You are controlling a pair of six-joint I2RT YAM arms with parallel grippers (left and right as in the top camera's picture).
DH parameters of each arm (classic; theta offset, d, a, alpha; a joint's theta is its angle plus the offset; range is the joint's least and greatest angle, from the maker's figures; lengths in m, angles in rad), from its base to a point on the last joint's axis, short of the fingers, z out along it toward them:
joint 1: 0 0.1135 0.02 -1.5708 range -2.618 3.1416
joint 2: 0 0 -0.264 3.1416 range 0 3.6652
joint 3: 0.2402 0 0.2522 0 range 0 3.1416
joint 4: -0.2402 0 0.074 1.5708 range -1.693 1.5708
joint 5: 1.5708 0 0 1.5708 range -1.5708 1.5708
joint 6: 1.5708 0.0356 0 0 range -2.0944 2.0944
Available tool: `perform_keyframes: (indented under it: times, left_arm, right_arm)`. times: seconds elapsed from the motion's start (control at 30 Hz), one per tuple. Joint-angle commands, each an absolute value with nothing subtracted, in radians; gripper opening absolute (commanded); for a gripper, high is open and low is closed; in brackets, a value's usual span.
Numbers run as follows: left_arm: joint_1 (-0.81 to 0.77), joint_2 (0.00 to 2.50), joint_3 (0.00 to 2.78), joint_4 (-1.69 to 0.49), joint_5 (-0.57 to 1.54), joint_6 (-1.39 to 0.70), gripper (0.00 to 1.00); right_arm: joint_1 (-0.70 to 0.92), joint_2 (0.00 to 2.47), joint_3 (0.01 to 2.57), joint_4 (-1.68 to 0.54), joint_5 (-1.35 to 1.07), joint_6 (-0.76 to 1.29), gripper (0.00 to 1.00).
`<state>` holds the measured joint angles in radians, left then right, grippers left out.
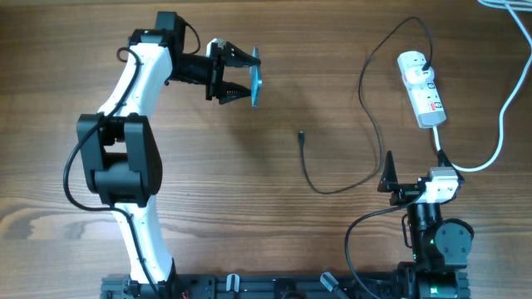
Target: Plug charger to phone and switch on socket
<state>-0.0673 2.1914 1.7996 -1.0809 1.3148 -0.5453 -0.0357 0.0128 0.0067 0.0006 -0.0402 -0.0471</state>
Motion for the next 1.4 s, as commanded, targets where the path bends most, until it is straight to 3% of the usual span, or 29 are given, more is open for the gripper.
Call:
perform_keyframes:
  times: [0.0,0.17,0.23,0.33,0.5,0.57,0.73,0.83,1.07,1.23,1.37]
  left_arm:
    - [-0.061,2.152,1.799,-1.082,1.467,-0.585,0.68]
    - [-0.062,2.152,1.799,-1.082,1.558,-0.584,0.68]
    - [-0.062,2.152,1.799,-1.082,1.565,-0.584,0.68]
    - [-0.062,2.152,1.799,-1.082,1.567,-0.584,0.68]
    - [-0.061,2.152,1.799,-1.082,1.567,-0.584,0.68]
    - [-0.062,2.152,1.799,-1.082,1.567,-0.584,0.69]
    - [-0.061,2.152,1.799,-1.082,1.567,-0.584,0.69]
    - [-0.064,2.152,1.799,-1.082,1.567,-0.584,0.69]
    - [-0.064,2.152,1.799,-1.082,1.567,-0.585,0.67]
    - [-0.063,2.152,1.799,-1.082,1.567,-0.585,0.68]
    - [-0.063,2.152,1.799,-1.082,1.567,-0.585,0.68]
  right_arm:
    - [-0.041,0.005,0.006,0.003,-0.026,-0.053,1.00]
    - [-0.041,0.005,0.006,0.003,-0.055,-0.043,1.00]
    - [-0.041,0.005,0.006,0.012,-0.167,0.055,1.00]
    - [-0.041,0.008,0.006,0.022,-0.279,0.372,1.00]
    - [-0.041,0.014,0.006,0.030,-0.321,1.180,1.00]
    - [-0.041,0.014,0.006,0.111,-0.397,1.375,1.00]
    - [-0.041,0.014,0.016,0.599,-0.447,1.361,1.00]
    - [-0.041,0.024,0.106,0.576,-0.448,1.273,1.00]
    - [-0.041,0.245,0.516,0.107,-0.587,0.751,1.00]
    - [-0.041,0.593,0.978,-0.427,-0.540,0.380,1.00]
    - [-0.035,0.863,1.301,-0.815,-0.497,0.200,1.00]
